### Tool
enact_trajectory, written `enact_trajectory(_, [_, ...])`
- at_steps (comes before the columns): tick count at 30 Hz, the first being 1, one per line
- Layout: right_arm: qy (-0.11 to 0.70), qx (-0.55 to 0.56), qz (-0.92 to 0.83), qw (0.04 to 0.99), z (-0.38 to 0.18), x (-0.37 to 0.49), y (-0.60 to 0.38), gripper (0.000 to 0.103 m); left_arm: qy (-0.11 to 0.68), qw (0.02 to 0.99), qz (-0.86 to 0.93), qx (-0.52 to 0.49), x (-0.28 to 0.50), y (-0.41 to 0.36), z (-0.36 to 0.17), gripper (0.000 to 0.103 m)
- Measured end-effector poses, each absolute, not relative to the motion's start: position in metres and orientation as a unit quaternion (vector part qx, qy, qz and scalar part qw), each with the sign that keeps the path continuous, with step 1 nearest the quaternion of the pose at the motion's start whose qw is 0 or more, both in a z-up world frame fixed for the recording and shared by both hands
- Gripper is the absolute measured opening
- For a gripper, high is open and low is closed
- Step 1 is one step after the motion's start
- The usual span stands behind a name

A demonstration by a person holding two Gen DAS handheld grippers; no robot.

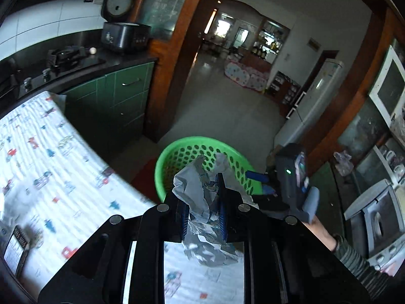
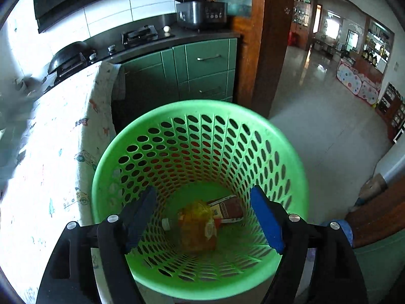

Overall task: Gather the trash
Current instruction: 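Drop the yellow bag into the green basket with the right tool while the left tool drops the foil in, then swing both open tools back over the table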

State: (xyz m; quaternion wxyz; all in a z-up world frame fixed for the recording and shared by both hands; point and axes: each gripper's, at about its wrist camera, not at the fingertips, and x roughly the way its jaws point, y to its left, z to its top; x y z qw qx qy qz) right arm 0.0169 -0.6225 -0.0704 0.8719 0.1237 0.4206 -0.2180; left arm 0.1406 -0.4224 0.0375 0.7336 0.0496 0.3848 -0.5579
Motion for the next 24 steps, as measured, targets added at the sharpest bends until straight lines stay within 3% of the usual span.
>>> enact_trajectory(8, [0.397,0.124,-0.226,0.881,-0.053,-0.014,-0.622,0.078,0.426,0.708,-0.559,0.064,0.141,-0.501,-0.005,0.022])
enact_trajectory(12, [0.389,0.110,-0.237,0.883,-0.047,-0.029,-0.618,0.079,0.444,0.703,-0.553,0.062,0.136,-0.517,-0.023,0.054])
enact_trajectory(24, [0.378,0.095,-0.201,0.899,-0.032,-0.040,-0.575,0.081,0.404,0.763,-0.500,0.074,0.128,-0.439,-0.005,0.062])
